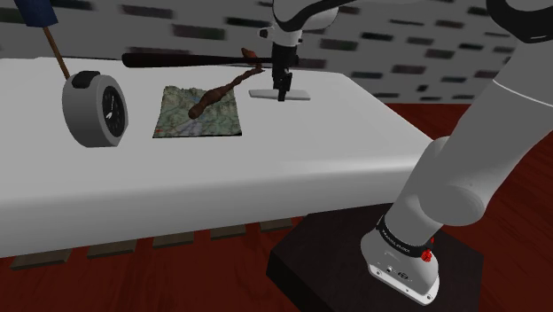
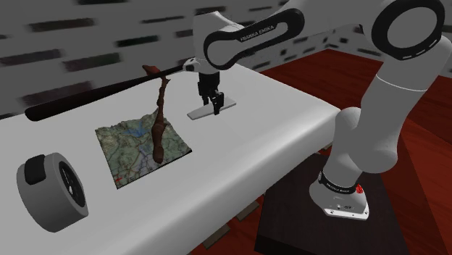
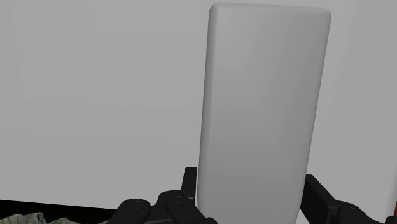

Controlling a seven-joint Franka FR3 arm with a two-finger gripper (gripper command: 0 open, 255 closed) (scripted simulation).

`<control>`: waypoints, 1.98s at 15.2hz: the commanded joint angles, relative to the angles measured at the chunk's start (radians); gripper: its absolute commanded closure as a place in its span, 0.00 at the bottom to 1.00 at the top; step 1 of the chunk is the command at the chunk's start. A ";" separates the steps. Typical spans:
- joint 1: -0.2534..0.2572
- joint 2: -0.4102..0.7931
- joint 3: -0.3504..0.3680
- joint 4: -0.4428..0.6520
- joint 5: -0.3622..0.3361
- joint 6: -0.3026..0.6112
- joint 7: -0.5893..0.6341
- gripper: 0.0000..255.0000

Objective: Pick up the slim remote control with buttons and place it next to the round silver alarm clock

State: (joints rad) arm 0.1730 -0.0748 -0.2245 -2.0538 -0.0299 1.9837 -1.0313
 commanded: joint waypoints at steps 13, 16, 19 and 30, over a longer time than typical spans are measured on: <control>0.003 -0.025 0.004 0.162 -0.003 -0.187 0.003 1.00; 0.003 -0.024 0.005 0.203 -0.003 -0.227 0.002 1.00; 0.003 -0.022 0.005 0.246 -0.002 -0.268 0.001 1.00; 0.074 0.085 0.081 0.422 0.020 -0.340 0.143 1.00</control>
State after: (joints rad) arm 0.2385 -0.0121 -0.1514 -1.6609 -0.0133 1.6498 -0.9051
